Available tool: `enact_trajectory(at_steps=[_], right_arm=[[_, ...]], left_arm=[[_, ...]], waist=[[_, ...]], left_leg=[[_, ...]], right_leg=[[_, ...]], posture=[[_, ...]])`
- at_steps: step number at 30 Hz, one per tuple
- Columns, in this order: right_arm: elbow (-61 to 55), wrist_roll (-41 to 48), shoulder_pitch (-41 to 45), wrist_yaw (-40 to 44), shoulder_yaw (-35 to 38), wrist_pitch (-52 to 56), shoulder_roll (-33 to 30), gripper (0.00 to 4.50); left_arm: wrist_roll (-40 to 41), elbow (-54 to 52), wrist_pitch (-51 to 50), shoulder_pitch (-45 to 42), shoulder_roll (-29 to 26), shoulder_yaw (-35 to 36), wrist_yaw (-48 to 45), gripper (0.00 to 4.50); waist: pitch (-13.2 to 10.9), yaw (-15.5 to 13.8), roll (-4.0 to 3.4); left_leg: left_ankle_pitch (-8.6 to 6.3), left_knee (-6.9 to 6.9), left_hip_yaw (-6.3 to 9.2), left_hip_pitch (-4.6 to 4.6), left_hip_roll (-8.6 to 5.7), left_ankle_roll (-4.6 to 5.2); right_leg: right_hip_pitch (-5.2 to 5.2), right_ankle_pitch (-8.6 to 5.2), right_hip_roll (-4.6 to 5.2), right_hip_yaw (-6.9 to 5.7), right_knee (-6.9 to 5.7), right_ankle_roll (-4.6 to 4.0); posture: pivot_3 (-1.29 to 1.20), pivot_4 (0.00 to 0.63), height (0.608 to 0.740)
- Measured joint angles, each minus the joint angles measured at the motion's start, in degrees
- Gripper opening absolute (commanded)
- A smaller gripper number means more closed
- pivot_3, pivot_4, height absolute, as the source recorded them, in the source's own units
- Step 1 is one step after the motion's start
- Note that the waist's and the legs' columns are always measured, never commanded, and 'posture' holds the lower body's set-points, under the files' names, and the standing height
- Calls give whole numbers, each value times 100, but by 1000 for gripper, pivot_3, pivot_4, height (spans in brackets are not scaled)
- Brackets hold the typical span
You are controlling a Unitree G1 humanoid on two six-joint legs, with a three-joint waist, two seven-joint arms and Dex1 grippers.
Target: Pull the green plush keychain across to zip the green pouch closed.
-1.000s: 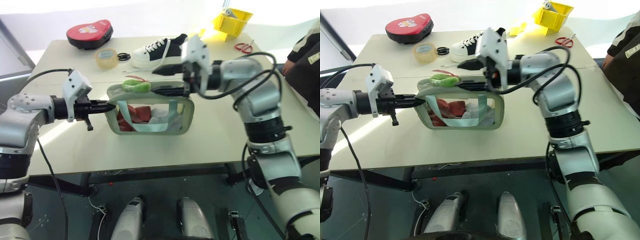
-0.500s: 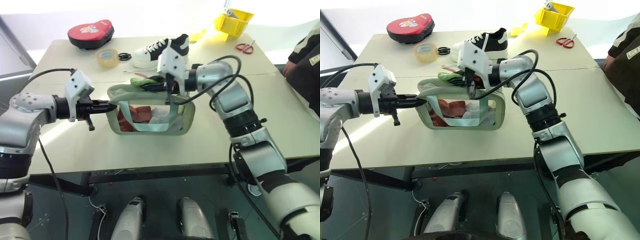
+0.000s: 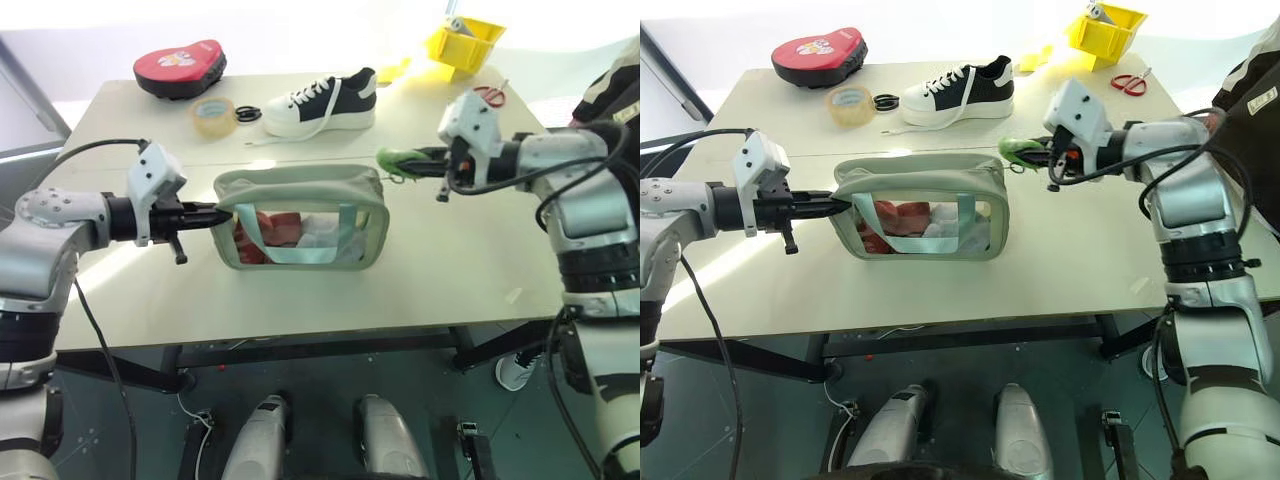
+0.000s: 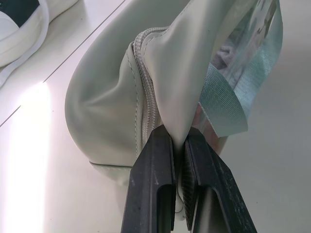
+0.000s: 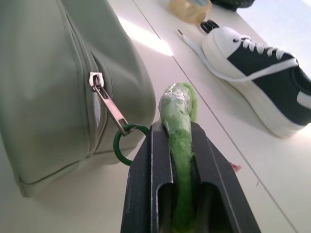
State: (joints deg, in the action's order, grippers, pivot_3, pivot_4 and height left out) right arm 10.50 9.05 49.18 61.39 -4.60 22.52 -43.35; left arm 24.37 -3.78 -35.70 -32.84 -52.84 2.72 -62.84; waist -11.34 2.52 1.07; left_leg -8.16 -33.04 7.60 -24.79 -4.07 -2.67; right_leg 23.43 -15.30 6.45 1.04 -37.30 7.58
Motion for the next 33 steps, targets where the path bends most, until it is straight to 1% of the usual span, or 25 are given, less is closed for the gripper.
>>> enact_trajectory(at_steps=[4,8,11,17,20,22,26,27,29,32,33], right_arm=[[-338,25,-623,-395,91,293,125,79],[-693,109,-1124,-905,49,658,793,79],[-790,111,-1246,-1211,0,784,1134,79],[-809,86,-1327,-1399,-26,944,1288,79],[-872,115,-1327,-1294,-66,1014,1207,1052],[-907,168,-1307,-1098,-64,1132,1001,1986],[-817,236,-972,-647,-62,1097,482,4073],[-751,231,-849,-571,-58,1027,357,4476],[-573,232,-569,-364,-34,897,83,4476],[-394,275,-317,95,8,740,-290,4500],[-371,313,-283,274,27,693,-398,4500]], left_arm=[[-20,75,6,-101,0,-86,-68,0],[-61,160,21,-183,1,-149,-95,0],[-93,204,28,-216,2,-172,-109,0],[-135,272,100,-243,3,-193,-142,0],[-136,275,121,-242,5,-194,-158,0],[-135,275,125,-241,5,-193,-172,0],[-138,275,126,-241,4,-191,-170,0],[-137,276,127,-240,5,-190,-171,0],[-134,275,129,-240,5,-190,-171,0],[-121,275,131,-240,5,-185,-179,1151],[-114,279,123,-239,4,-184,-201,1628]], waist=[[0,-4,0],[0,2,0],[1,-1,1],[1,4,1],[1,2,1],[1,-2,1],[0,3,-1],[0,1,-1],[0,-3,-1],[0,-3,-1],[0,-3,-1]], left_leg=[[0,-1,0,0,0,0],[0,-3,1,0,0,0],[0,-5,1,1,0,0],[0,-3,1,10,1,0],[0,-4,1,10,1,0],[0,-4,1,10,0,0],[0,-3,-2,10,1,0],[0,-2,-2,10,1,1],[0,-2,-2,10,1,0],[-1,0,-3,9,1,2],[-2,1,-3,9,1,3]], right_leg=[[-1,0,1,0,0,0],[-1,0,1,0,-2,0],[-3,0,1,0,-1,0],[-9,0,0,0,-1,0],[-9,0,0,0,-1,0],[-10,0,0,0,-1,1],[-9,0,0,-1,0,0],[-9,0,0,-1,1,0],[-12,0,2,-1,7,0],[-12,0,3,-1,11,1],[-12,-1,3,-1,11,1]], posture=[[0,150,740],[0,150,740],[0,150,740],[0,150,740],[0,150,740],[0,150,740],[0,150,740],[0,150,740],[0,150,740],[0,150,740],[0,150,740]])
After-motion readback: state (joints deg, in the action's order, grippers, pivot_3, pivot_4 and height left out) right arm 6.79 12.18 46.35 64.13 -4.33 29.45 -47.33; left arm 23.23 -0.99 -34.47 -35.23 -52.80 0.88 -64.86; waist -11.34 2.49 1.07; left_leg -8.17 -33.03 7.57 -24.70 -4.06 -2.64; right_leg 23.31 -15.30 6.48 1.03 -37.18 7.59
